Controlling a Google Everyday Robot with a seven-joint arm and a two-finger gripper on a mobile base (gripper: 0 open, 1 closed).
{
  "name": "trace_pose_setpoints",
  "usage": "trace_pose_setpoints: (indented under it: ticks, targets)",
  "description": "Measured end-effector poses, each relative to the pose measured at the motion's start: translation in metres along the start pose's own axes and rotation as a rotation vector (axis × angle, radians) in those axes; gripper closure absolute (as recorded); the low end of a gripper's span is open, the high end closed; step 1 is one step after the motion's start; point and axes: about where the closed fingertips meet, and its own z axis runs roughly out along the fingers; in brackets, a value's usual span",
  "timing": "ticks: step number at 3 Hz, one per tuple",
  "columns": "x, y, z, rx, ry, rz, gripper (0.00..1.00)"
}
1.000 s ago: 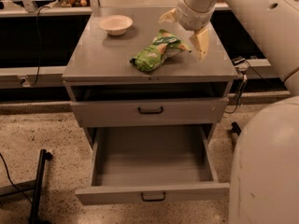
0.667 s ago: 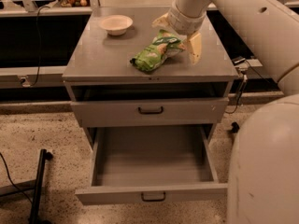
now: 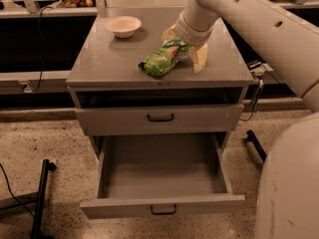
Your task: Place green rice chip bag into middle drawer
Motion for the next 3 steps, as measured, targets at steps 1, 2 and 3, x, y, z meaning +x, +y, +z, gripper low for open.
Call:
trace_pose_setpoints:
  ticks: [1, 2, 3]
  targets:
    - [0.007, -0.003, 0.014, 0.010, -0.004, 0.001, 0.41]
    - [0.015, -0.007, 0.027, -0.017, -0.007, -0.021, 0.64]
    - [0.014, -0.011, 0.034, -0.024, -0.035, -0.037, 0.87]
